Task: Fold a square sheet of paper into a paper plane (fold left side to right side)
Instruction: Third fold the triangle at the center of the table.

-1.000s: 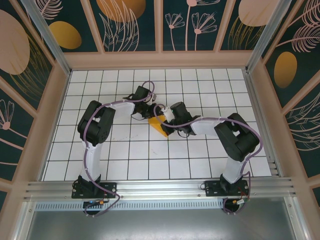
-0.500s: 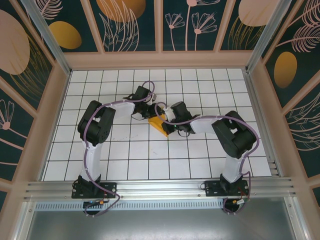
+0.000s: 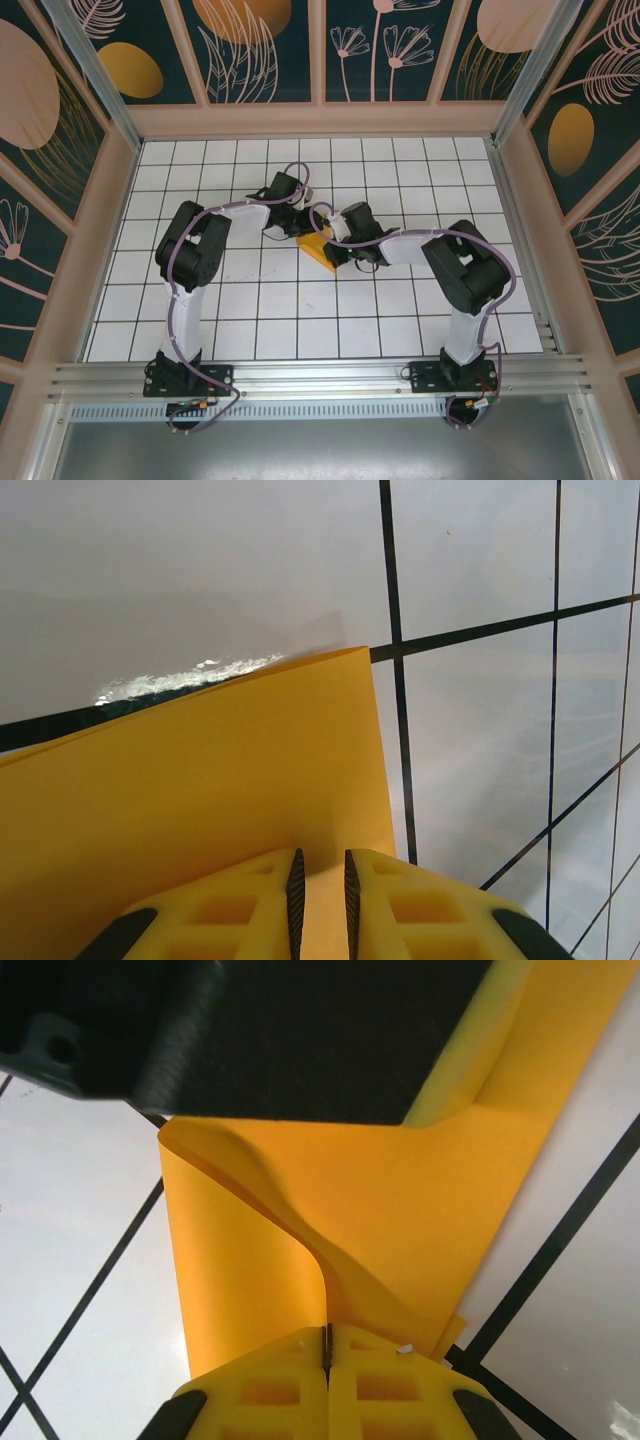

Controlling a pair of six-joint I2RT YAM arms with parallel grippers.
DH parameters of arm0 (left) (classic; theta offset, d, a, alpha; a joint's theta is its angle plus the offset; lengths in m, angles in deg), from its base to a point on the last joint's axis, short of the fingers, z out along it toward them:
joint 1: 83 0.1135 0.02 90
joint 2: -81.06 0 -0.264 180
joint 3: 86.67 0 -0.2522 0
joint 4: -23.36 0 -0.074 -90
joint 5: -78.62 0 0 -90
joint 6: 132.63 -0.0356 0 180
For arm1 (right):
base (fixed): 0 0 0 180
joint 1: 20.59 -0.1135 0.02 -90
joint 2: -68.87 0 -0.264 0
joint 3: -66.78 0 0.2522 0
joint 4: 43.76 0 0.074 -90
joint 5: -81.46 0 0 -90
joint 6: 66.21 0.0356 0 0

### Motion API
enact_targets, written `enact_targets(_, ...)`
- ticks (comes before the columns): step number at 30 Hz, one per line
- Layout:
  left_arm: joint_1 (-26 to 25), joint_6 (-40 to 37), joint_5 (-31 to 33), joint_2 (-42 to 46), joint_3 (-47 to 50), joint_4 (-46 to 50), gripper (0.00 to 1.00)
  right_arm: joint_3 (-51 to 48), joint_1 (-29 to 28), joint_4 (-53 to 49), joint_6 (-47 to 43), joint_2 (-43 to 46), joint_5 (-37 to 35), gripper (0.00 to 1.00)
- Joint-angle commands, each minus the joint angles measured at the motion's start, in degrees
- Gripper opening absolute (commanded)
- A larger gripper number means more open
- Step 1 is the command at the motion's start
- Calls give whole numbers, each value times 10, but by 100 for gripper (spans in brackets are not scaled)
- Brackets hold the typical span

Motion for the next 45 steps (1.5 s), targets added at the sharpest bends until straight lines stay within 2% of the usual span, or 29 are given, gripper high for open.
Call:
enact_targets(1,-10,-7,3,-27,1,20,22,18,5,-14,6,-11,9,0)
enact_targets(45,-11,-7,5,-29,7,17,21,10,12,-28,14,25,-15,0)
